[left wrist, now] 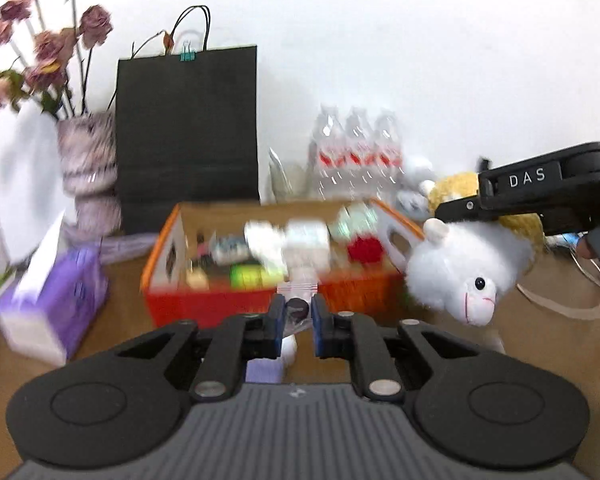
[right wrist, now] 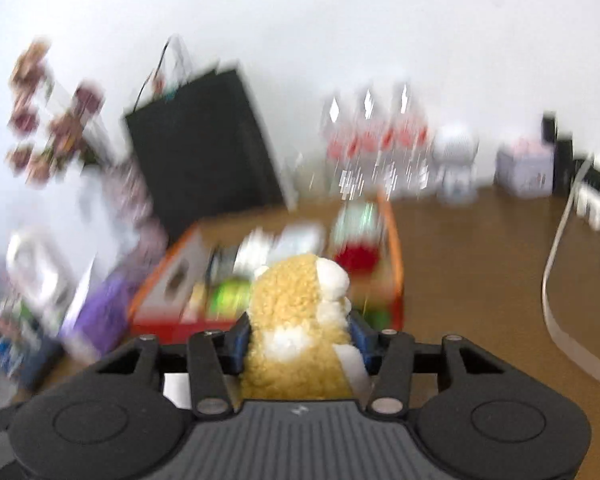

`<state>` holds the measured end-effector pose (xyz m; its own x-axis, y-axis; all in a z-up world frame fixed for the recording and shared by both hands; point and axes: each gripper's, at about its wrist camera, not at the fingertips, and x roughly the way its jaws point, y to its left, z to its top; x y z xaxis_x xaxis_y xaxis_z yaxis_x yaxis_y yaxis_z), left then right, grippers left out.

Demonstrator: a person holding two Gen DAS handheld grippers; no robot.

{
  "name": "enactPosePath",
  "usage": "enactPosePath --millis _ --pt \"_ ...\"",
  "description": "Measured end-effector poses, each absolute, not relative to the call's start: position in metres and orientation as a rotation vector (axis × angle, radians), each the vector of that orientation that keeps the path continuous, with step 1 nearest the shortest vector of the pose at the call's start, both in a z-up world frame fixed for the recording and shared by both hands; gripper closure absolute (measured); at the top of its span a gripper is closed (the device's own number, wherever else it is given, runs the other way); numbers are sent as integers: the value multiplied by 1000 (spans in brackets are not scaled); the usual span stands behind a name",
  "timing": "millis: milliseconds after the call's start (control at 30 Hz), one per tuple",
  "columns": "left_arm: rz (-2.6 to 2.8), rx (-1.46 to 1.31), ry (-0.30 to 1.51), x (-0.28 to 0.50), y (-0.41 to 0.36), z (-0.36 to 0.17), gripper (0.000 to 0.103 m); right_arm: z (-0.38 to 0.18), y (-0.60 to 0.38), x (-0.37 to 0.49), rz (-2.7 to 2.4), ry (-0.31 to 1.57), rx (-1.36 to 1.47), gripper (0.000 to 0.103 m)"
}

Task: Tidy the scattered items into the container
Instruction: 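Carry the wrapper and plush hamster over the cardboard box, then lower the wrapper and plush hamster into the box and open both tools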

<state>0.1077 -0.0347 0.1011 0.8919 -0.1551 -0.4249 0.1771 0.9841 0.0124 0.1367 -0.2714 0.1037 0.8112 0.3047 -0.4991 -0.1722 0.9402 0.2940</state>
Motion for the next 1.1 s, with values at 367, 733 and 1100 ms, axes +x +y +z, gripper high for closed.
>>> enactPosePath --millis 367,733,1100 --pt "-24 184 646 252 -4 71 88 48 -216 314 36 792 88 55" --pt "-13 186 735 265 4 59 62 34 -175 309 0 839 -292 19" --pt "12 143 636 241 9 132 11 123 -246 317 301 971 283 4"
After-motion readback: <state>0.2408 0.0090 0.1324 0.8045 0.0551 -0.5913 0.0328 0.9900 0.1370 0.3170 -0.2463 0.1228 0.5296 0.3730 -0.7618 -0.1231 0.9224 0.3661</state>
